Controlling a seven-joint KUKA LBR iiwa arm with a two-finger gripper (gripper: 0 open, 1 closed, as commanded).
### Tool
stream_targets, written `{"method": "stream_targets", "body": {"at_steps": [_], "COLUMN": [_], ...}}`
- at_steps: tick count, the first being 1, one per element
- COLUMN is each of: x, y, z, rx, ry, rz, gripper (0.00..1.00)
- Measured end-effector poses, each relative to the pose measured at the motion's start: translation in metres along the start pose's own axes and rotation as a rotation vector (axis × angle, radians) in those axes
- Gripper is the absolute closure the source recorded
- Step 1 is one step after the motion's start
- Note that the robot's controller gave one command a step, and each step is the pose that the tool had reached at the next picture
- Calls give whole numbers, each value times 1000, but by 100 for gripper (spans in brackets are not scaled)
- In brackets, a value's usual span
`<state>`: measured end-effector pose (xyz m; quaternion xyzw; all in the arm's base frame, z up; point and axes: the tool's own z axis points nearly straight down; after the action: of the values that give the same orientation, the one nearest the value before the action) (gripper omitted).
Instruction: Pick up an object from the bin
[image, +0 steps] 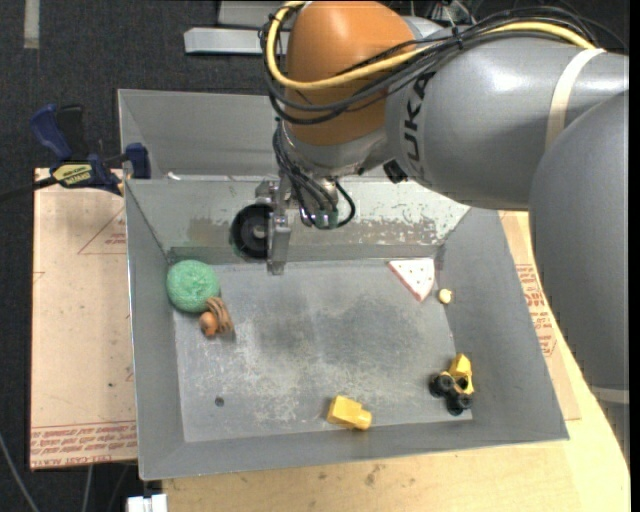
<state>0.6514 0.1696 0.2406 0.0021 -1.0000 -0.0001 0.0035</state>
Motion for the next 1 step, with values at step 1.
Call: {"method": "stream_targets", "body": {"at_steps": [1], "x": [-1], "y": [-1], "z": [-6], "rx": [-1], "ry": [-8], "rz": [3], "gripper": [0]}}
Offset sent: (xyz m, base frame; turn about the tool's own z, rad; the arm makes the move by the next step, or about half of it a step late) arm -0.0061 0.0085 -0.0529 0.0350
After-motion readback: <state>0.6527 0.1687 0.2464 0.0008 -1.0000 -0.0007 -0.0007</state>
